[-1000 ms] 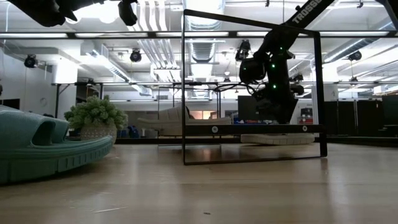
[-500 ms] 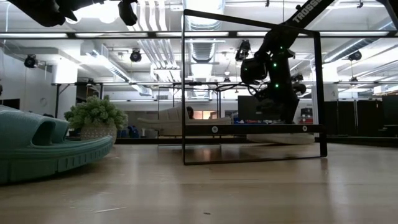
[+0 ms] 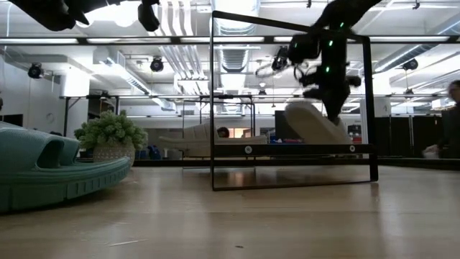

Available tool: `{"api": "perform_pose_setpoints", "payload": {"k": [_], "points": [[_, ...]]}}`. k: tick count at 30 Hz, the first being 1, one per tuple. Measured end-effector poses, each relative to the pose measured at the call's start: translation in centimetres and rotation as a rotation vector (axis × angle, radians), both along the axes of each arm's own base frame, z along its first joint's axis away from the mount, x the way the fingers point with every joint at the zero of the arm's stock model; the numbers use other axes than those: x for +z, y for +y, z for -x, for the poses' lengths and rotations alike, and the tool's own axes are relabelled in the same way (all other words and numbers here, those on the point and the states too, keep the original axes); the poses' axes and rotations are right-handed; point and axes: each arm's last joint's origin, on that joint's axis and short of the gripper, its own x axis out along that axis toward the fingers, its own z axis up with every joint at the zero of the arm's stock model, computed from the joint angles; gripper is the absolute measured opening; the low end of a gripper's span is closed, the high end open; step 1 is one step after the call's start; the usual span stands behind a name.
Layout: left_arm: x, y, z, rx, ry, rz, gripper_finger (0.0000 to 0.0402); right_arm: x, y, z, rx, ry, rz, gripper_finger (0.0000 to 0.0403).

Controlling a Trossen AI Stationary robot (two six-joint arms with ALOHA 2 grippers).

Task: Pick and place slides into the shelf
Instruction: Put the gray slipper on the shelf

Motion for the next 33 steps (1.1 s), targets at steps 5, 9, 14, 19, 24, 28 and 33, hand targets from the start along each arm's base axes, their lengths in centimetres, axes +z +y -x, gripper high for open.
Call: {"api": "perform_pose_setpoints", "payload": {"k": [5,9,14,19,24,28,33], "points": [[-0.3,0.0,-0.2,-0.004,0.034,0.01,0.0098,3.3,2.2,1.1,0.045,-0.108,0.071,0.0009],[-0.4,0.0,-0.2,-0.006,0.036,0.011,0.0098,5.5,4.0,2.0,0.097,-0.198,0.096,0.0009],[-0.4,0.0,-0.2,-0.028,0.029,0.045,0.0098,7.5,6.3,2.9,0.197,-0.296,0.103,0.0009],[-1.0,0.1,-0.6,-0.08,0.068,0.15,0.0098,9.0,8.7,3.1,0.335,-0.363,0.143,0.0009],[-1.8,0.2,-1.3,-0.168,0.107,0.302,0.0098,10.2,11.0,2.9,0.499,-0.422,0.182,0.0008],[-2.3,0.3,-1.7,-0.266,0.132,0.359,0.0098,11.4,12.5,2.9,0.625,-0.438,0.209,0.0008],[-2.6,0.4,-2.0,-0.311,0.136,0.427,0.0098,13.8,13.8,3.0,0.768,-0.478,0.275,0.0008]]}}
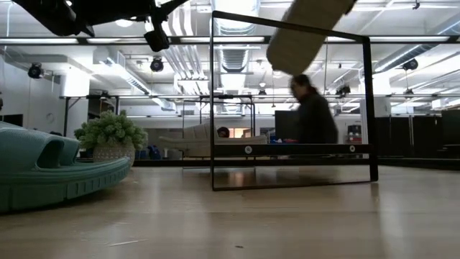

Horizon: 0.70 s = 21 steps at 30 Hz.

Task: Pick and place slides into the shelf
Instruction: Put the gray slipper on the shelf

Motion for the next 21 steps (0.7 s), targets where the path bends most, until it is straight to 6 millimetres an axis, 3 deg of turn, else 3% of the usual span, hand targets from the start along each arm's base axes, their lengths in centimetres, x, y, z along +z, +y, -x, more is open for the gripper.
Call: {"api": "perform_pose_setpoints", "payload": {"k": [8,14,21], "points": [[0.2,0.1,0.1,-0.087,-0.014,0.017,0.0098,3.5,1.9,0.1,0.285,-0.08,0.06,0.0008],[0.2,0.1,-0.1,-0.174,-0.036,0.062,0.0103,4.9,2.9,-0.3,0.455,-0.087,0.124,0.0008],[-1.0,0.1,-1.3,-0.295,0.019,0.19,0.0188,5.2,3.9,-1.3,0.582,-0.067,0.177,0.0008]]}}
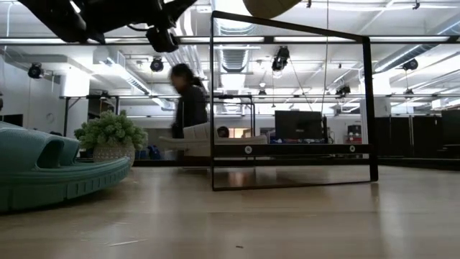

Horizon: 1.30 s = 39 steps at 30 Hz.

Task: Pick and place slides into the shelf
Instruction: Put the gray slipper on the shelf

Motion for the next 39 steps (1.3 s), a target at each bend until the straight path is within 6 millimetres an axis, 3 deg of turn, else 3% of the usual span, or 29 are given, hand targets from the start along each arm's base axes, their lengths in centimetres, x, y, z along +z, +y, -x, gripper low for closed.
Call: {"api": "perform_pose_setpoints", "payload": {"k": [4,8,27,39], "points": [[-0.2,0.1,-0.5,-0.013,-0.04,0.018,0.0237,-0.4,0.2,-0.7,0.047,0.025,0.022,0.0008],[-0.3,0.2,-0.9,-0.03,-0.059,0.034,0.0258,-0.9,0.2,-1.2,0.073,0.056,0.065,0.0008],[-1.0,0.4,-2.1,-0.141,0.018,0.232,0.0261,-2.5,0.2,-2.9,0.185,0.165,0.207,0.0008],[-3.2,0.7,-3.6,-0.152,0.16,0.335,0.0261,-2.2,0.3,-3.3,0.199,0.114,0.203,0.0008]]}}
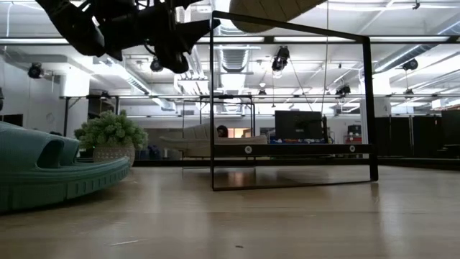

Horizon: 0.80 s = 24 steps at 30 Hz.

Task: Pick and place slides into the shelf
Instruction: Put the gray slipper on the shelf

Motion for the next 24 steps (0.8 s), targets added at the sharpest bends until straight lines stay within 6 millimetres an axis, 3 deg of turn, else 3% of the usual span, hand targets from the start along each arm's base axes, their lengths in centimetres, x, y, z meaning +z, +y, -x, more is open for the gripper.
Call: {"api": "perform_pose_setpoints", "payload": {"k": [18,24], "points": [[0.8,0.2,-1.2,-0.026,-0.014,-0.011,0.0261,-0.5,0.2,-1.8,0.041,-0.026,-0.02,0.0008],[0.2,0.2,-1.3,-0.039,0.032,-0.004,0.0261,-0.8,0.2,-2.4,0.05,-0.018,-0.005,0.0008]]}}
